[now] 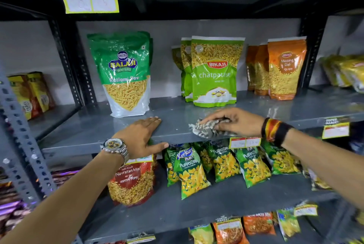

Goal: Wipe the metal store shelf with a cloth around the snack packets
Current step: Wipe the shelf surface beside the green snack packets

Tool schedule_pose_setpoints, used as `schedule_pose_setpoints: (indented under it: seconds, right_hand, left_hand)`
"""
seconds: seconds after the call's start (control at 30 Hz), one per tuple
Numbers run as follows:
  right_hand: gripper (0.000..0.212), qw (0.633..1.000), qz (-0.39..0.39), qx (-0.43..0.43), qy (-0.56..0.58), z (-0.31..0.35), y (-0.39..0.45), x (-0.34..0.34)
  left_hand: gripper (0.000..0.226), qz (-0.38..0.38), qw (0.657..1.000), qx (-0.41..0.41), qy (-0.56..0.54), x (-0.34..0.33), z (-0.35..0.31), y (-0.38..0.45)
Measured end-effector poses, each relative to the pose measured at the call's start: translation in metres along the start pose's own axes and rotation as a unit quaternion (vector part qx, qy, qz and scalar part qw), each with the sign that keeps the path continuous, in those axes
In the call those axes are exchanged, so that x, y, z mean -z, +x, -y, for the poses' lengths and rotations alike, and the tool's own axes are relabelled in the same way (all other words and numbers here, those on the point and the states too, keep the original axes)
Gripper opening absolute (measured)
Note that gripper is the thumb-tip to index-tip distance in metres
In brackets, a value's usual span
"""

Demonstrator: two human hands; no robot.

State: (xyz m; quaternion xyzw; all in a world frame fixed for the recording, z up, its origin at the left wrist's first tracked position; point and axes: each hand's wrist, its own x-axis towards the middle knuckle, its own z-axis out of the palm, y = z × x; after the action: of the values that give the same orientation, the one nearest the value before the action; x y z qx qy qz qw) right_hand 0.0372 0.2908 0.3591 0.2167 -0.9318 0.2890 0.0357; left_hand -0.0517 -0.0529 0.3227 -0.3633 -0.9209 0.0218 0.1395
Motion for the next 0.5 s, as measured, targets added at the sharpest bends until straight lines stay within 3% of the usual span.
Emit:
schedule_pose_setpoints:
  seconds: [0.13, 0.2, 0.3, 0.5]
  right_hand:
    - [0.041, 0.992, -0.124, -0.032, 0.011, -0.036, 0.006, 0.048]
    - [0.04, 0.986, -0.149, -0.074, 0.011, -0.058, 0.018, 0.066]
    - [0.039, 0.983, -0.146, -0.111, 0.007, -0.085, 0.035, 0.076]
    - [0.037, 0.991, -0.094, -0.091, 0.014, -0.122, 0.047, 0.072]
  left_hand:
    - [0.112, 0.003, 1.0, 0.006, 0.01, 0.003, -0.002, 0.001]
    - [0.112, 0.001, 1.0, 0.001, 0.019, 0.004, -0.008, 0.002]
    - [0.107, -0.015, 0.999, -0.007, 0.027, 0.005, -0.031, 0.014]
    - [0.111, -0.015, 1.0, 0.009, 0.02, 0.006, -0.089, 0.068]
